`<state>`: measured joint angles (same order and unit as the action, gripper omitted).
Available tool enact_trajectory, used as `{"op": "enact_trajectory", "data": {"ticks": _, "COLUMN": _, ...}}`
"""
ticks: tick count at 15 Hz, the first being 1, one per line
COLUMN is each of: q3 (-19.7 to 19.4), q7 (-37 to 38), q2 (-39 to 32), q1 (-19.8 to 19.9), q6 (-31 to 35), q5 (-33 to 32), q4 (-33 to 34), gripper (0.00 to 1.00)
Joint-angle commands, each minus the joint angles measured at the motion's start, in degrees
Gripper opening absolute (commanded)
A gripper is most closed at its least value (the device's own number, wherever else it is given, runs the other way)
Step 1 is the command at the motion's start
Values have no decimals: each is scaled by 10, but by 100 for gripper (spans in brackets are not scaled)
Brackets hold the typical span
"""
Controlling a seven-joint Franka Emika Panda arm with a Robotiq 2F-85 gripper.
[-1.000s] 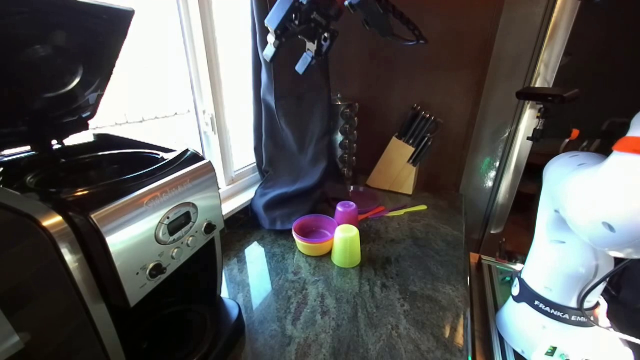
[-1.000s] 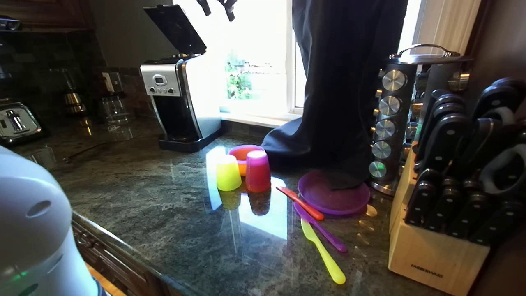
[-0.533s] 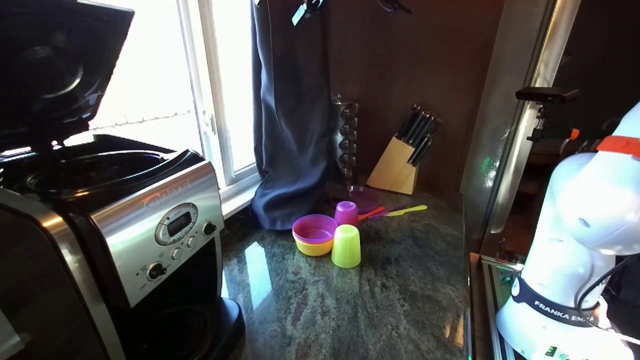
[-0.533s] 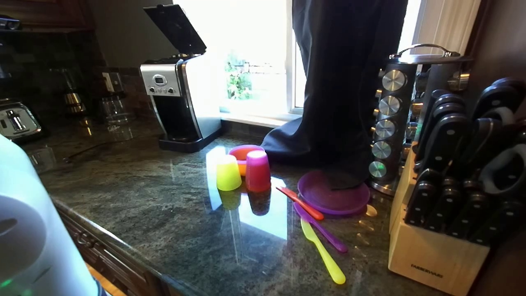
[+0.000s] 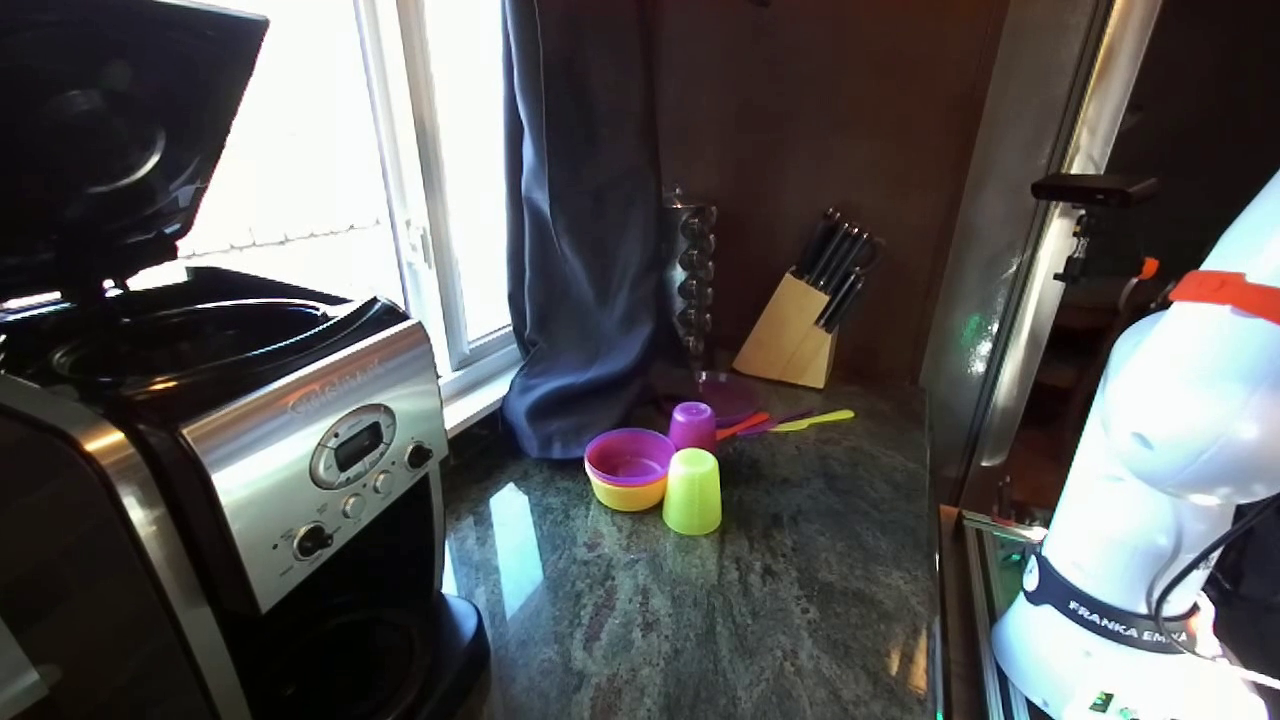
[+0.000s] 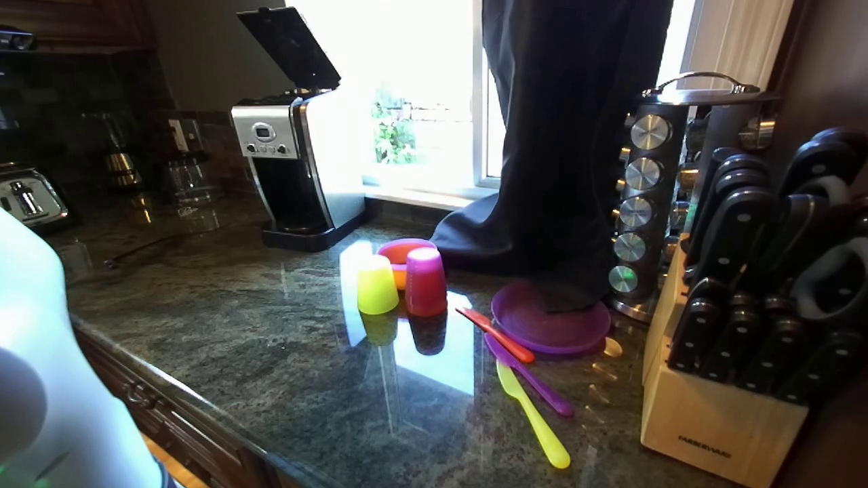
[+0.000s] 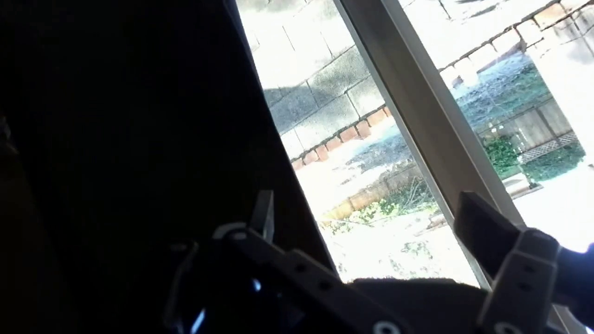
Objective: Draw the curtain to the left.
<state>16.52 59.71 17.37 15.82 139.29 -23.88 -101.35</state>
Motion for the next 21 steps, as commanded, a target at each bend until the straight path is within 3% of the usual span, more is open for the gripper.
{"op": "enact_trajectory", "data": {"ticks": 1, "q3": -21, "q7": 8, "q2": -6, "q1": -27, "q6": -4, "q5": -14, "q4": 6, "gripper": 100}}
{"op": "enact_trajectory", "data": {"ticks": 3, "q3": 5, "q7": 122, "q2": -21, "q1": 16, "q6": 26, "q5": -118, "q4": 18, "gripper": 100}}
{"op": "enact_trajectory", "data": {"ticks": 4, "q3": 6, "q7": 154, "q2": -28, "q1": 20, "q6": 34, "q5": -159, "q4": 27, "gripper": 100}}
{"op": "enact_trajectory", "data": {"ticks": 6, "q3": 36, "q7": 232, "q2": -37, "q1": 65, "q6": 56, "q5": -255, "q4": 32, "gripper": 100}}
{"op": "enact_trajectory", "data": {"ticks": 9, "q3": 100, "q7": 358, "q2": -46, "q1": 146, "q6": 56, "q5": -396, "q4": 43, "gripper": 100}}
{"op": "enact_trajectory", "data": {"ticks": 11, "q3": 119, "q7": 436, "q2": -57, "q1": 156, "q6": 40, "q5": -492, "q4": 49, "gripper": 74}}
{"op": "enact_trajectory", "data": {"ticks": 13, "q3": 136, "q7": 488, "q2": -66, "q1": 162, "q6": 22, "q5": -559, "q4": 52, "gripper": 58}}
{"op": "enact_trajectory", "data": {"ticks": 14, "q3": 55, "q7": 512, "q2": -82, "q1": 55, "q6": -8, "q5": -612, "q4": 56, "gripper": 49}}
{"op": "enact_trajectory", "data": {"ticks": 20, "q3": -40, "q7": 532, "q2": -105, "q1": -81, "q6": -107, "q5": -685, "q4": 58, "gripper": 2}}
{"op": "enact_trajectory", "data": {"ticks": 21, "q3": -51, "q7": 530, "q2": -109, "q1": -95, "q6": -117, "q5": -689, "q4": 59, "gripper": 0}}
